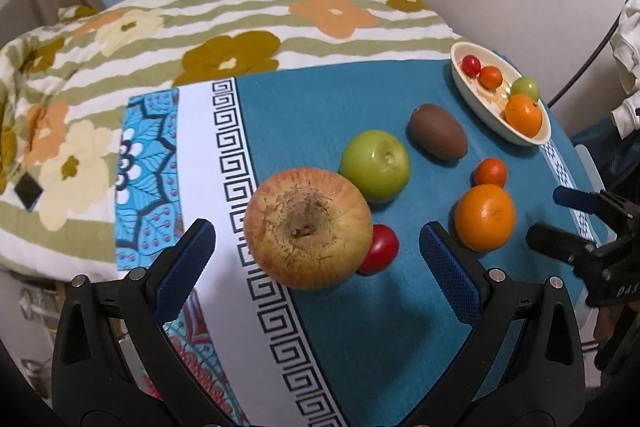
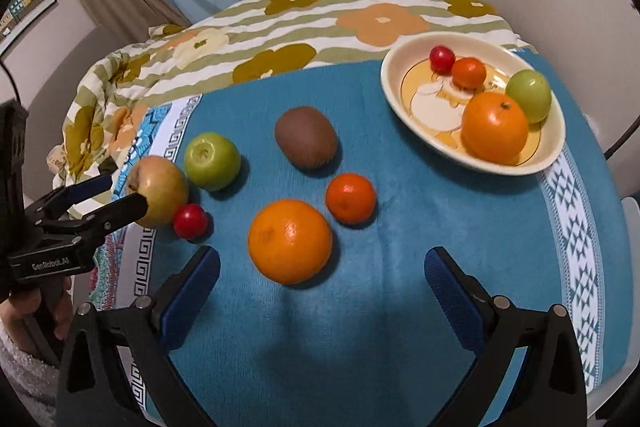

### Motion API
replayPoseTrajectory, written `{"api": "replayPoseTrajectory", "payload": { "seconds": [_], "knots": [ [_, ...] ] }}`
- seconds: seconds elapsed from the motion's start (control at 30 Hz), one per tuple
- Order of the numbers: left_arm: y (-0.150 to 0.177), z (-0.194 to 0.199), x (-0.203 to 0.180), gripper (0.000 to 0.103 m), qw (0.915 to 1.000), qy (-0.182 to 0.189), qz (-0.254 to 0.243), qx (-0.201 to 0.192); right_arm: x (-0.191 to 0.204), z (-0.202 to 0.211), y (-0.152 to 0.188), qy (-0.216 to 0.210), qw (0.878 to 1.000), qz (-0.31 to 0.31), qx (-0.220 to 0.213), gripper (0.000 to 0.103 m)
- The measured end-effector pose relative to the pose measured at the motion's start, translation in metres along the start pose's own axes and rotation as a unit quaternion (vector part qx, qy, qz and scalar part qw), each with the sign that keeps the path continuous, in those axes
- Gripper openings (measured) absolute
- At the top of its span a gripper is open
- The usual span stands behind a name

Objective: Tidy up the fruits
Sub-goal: 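Withdraw both tools and move toward the remaining apple and tomato, then grasp the large red apple with left tool while right tool grasps the orange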

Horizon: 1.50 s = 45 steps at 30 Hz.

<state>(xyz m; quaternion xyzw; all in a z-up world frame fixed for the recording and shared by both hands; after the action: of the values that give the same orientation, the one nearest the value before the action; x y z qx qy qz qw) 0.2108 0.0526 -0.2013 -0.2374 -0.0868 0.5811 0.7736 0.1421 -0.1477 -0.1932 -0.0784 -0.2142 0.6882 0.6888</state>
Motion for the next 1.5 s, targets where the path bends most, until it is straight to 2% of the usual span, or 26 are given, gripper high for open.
{"api": "replayPoseTrajectory", "payload": {
  "seconds": [0.13, 0.2, 0.33, 0.5, 0.53, 0.57, 0.63, 0.7, 0.97, 1.07, 1.23, 1.4, 1.5],
  "knots": [
    [0.000, -0.013, 0.006, 0.103, 1.0000, -0.001, 0.008, 0.006, 0.002, -0.012, 0.000, -0.004, 1.000, -0.009, 0.007, 0.096],
    [-0.001, -0.017, 0.010, 0.103, 0.9998, 0.005, 0.015, 0.008, 0.002, -0.019, -0.001, -0.007, 1.000, -0.012, 0.012, 0.091],
    [-0.003, -0.023, 0.014, 0.103, 0.9997, 0.011, 0.020, 0.011, 0.004, -0.024, -0.002, -0.006, 1.000, -0.015, 0.013, 0.091],
    [-0.004, -0.031, 0.012, 0.097, 0.9995, 0.018, 0.015, 0.020, 0.006, -0.028, -0.002, -0.009, 1.000, -0.019, 0.016, 0.091],
    [-0.003, -0.031, 0.011, 0.094, 0.9995, 0.019, 0.013, 0.021, 0.006, -0.028, -0.002, -0.010, 1.000, -0.020, 0.016, 0.091],
    [-0.003, -0.032, 0.011, 0.086, 0.9995, 0.019, 0.012, 0.023, 0.007, -0.029, -0.003, -0.010, 1.000, -0.020, 0.016, 0.088],
    [-0.001, -0.034, 0.010, 0.081, 0.9993, 0.024, 0.012, 0.028, 0.009, -0.032, -0.004, -0.012, 1.000, -0.018, 0.020, 0.083],
    [-0.001, -0.034, 0.009, 0.081, 0.9993, 0.024, 0.010, 0.027, 0.010, -0.035, -0.004, -0.012, 1.000, -0.018, 0.022, 0.078],
    [0.002, -0.031, 0.013, 0.081, 0.9993, 0.023, 0.009, 0.029, 0.017, -0.041, -0.004, -0.011, 1.000, -0.009, 0.026, 0.077],
    [0.005, -0.028, 0.017, 0.081, 0.9993, 0.019, 0.009, 0.030, 0.018, -0.043, -0.005, -0.010, 1.000, -0.006, 0.028, 0.071],
    [0.010, -0.024, 0.023, 0.081, 0.9993, 0.012, 0.015, 0.032, 0.021, -0.047, -0.006, -0.003, 1.000, 0.003, 0.030, 0.068],
    [0.015, -0.020, 0.028, 0.081, 0.9992, 0.006, 0.022, 0.033, 0.024, -0.048, -0.006, 0.015, 0.999, 0.016, 0.027, 0.055],
    [0.017, -0.015, 0.028, 0.081, 0.9992, 0.004, 0.025, 0.032, 0.025, -0.046, -0.006, 0.017, 0.999, 0.014, 0.024, 0.055]
  ]
}}
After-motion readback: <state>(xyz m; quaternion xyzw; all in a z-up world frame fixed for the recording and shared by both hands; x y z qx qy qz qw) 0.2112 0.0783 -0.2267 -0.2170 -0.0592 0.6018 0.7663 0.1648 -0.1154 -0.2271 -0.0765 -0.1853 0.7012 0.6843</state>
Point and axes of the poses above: each gripper's, at about its wrist camera, not at the fingertips, and z roughly against the way its jaws point, x to its left, y to its underside, the point moved 3 cm from there along -z, roughly the way its jaws point, and after that the axes turned 4 degrees about x, right-handed, at the moved point
